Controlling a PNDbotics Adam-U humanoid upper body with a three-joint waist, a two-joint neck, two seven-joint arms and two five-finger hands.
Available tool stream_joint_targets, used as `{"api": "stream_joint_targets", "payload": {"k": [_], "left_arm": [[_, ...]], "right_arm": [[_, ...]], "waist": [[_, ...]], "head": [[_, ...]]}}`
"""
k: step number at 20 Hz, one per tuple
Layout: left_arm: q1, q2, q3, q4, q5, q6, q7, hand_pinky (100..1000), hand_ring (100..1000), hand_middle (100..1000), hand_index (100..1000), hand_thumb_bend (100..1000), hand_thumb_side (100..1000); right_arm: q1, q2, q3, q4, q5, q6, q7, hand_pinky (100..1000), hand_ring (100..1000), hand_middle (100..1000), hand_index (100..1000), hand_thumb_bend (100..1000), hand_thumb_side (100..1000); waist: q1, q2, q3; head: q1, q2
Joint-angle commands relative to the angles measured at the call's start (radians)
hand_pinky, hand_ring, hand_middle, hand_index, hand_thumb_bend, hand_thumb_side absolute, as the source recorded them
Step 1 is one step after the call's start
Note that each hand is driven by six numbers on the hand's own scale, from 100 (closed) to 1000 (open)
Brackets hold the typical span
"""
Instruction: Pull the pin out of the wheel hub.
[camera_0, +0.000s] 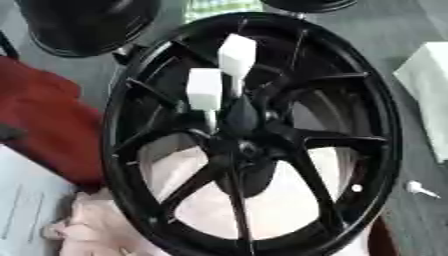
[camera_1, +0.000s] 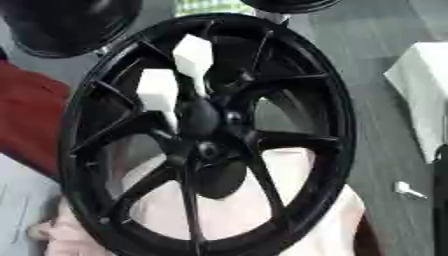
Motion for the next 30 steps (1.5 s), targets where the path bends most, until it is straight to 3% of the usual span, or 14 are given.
{"api": "stream_joint_targets", "payload": {"k": [1,8,11,15,21,30], "left_arm": [[-0.025,0.109,0.006,-0.019,0.009,-0.054,0.005,699,648,517,722,100,611],[-0.121,0.485,-0.013,-0.019,-0.074,-0.252,0.078,710,658,537,737,100,387],[-0.2,0.644,-0.047,-0.019,-0.147,-0.286,0.099,719,665,550,740,100,274],[-0.321,0.78,-0.119,-0.019,-0.229,-0.296,0.064,726,674,567,744,100,245],[-0.525,0.819,-0.256,0.003,-0.281,-0.27,-0.147,733,688,582,749,100,302],[-0.788,0.707,-0.43,0.073,-0.284,-0.234,-0.374,737,676,601,756,100,444]], "right_arm": [[-0.005,-0.023,-0.001,-0.028,0.012,0.007,-0.002,847,1000,822,837,100,594],[0.011,-0.039,0.001,-0.037,0.022,0.02,-0.008,847,1000,821,836,100,589],[0.022,-0.05,0.002,-0.039,0.028,0.028,-0.009,848,1000,820,836,100,583],[0.037,-0.064,0.002,-0.04,0.036,0.039,-0.009,848,1000,819,836,100,577],[0.054,-0.079,0.007,-0.038,0.041,0.051,-0.006,848,1000,817,835,100,572],[0.065,-0.084,0.011,-0.035,0.042,0.058,-0.002,848,1000,816,834,100,571]], "waist": [[0.013,-0.022,0.002],[0.031,-0.023,0.017],[0.036,-0.025,0.025],[0.043,-0.027,0.036],[0.051,-0.032,0.05],[0.053,-0.039,0.06]], "head": [[-0.017,-0.008],[-0.066,0.0],[-0.089,0.001],[-0.11,0.006],[-0.12,0.007],[-0.125,-0.001]]}}
